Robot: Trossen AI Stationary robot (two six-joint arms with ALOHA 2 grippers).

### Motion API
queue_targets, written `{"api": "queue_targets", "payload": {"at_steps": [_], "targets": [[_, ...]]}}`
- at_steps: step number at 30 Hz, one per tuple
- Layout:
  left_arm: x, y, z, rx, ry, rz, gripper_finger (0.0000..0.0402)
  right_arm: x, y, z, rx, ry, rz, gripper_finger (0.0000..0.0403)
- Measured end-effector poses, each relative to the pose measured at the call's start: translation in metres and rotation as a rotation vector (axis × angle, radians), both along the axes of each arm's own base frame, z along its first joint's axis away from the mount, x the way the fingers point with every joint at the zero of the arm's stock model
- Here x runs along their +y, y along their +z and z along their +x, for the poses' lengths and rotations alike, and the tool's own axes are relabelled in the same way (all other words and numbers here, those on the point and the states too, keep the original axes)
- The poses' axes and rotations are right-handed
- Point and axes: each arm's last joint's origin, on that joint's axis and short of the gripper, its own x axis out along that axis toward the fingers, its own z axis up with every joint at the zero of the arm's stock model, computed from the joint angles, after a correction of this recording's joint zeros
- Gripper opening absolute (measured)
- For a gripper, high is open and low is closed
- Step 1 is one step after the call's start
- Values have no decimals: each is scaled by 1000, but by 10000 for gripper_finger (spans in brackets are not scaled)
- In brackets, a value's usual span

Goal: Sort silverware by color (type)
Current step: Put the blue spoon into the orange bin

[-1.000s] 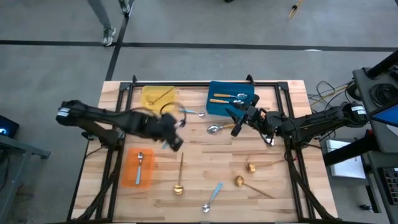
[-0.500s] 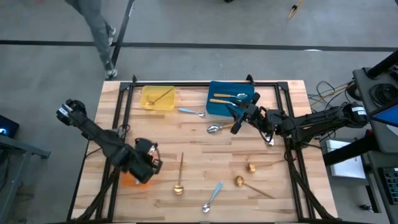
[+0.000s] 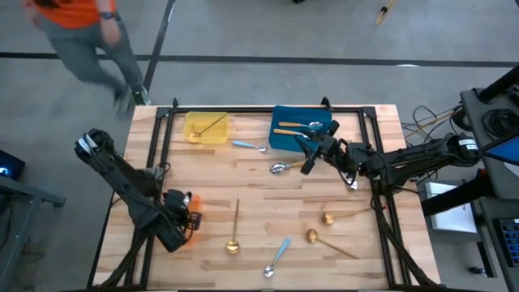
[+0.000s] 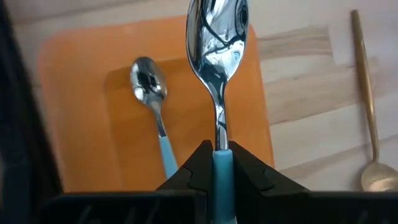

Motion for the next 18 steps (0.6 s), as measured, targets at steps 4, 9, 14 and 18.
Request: {"api": "queue_targets", "payload": {"at_steps": [4, 9, 14, 18], "targets": [[1, -14, -2, -9, -1, -10, 15, 0, 0, 0, -4, 1, 7, 130], [5, -29, -5, -13, 9, -15, 24, 0, 0, 0, -4, 1, 6, 126], [5, -39, -5, -36, 11, -41, 17, 0, 0, 0, 2, 0, -3, 123], [6, -41, -6, -35, 12, -40, 21, 0, 0, 0, 2, 0, -2, 127]]}}
